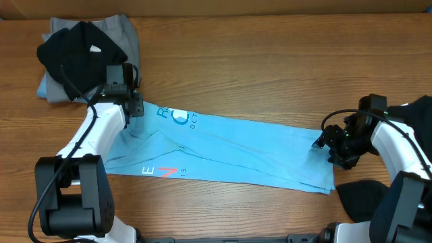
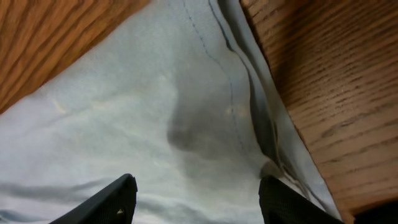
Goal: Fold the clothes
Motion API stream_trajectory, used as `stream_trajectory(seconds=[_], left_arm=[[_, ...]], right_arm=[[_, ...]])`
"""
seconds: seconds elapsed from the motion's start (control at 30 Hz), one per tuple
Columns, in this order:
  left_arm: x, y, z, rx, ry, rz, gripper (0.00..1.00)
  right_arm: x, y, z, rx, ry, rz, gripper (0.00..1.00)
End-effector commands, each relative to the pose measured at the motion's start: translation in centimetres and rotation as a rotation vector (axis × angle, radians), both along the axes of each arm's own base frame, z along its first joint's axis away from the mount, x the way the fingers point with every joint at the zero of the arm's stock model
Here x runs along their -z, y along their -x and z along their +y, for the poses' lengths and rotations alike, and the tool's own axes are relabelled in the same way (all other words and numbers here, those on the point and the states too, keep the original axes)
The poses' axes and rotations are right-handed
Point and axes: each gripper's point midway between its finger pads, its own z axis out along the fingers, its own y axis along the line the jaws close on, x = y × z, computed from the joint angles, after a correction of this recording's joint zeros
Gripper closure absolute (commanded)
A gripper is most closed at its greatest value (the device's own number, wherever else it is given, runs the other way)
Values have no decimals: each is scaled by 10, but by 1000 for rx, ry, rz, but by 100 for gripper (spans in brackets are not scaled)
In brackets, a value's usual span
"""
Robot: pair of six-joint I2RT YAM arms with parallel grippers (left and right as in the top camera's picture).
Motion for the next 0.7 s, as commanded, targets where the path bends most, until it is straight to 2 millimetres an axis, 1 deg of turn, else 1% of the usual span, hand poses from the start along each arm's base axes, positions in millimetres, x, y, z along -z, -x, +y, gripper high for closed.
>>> stream_trajectory(seconds=[0.0,0.13,0.27,0.33,0.37,0.43,0.47,0.57,0.63,0.67], left_arm=[[13,-2,-8,65,46,19,64],[20,-5,-7,67,88,16,61],[32,-2,-1,51,118,39,62],[36,-1,4,39,120,49,64],[37,-1,6,33,122,51,65],[37,-1,10,23,121,46,67],[36,-2,12,19,123,38,72],[36,-5,6,38,173,28,83],[36,-6,-4,65,236,21,83],[36,-6,-8,77,263,19,79]], right_arm=[[-1,0,-1,13,12,-22,34],[2,-1,-2,14,14,-31,35],[9,0,-2,39,15,-33,42],[15,1,-1,69,14,-31,52],[19,1,-1,76,16,-38,55],[23,1,-1,89,17,-48,55],[25,1,-1,93,18,-53,56],[26,0,-2,93,19,-57,57],[26,0,-1,93,19,-56,57],[26,0,-1,92,19,-56,57]])
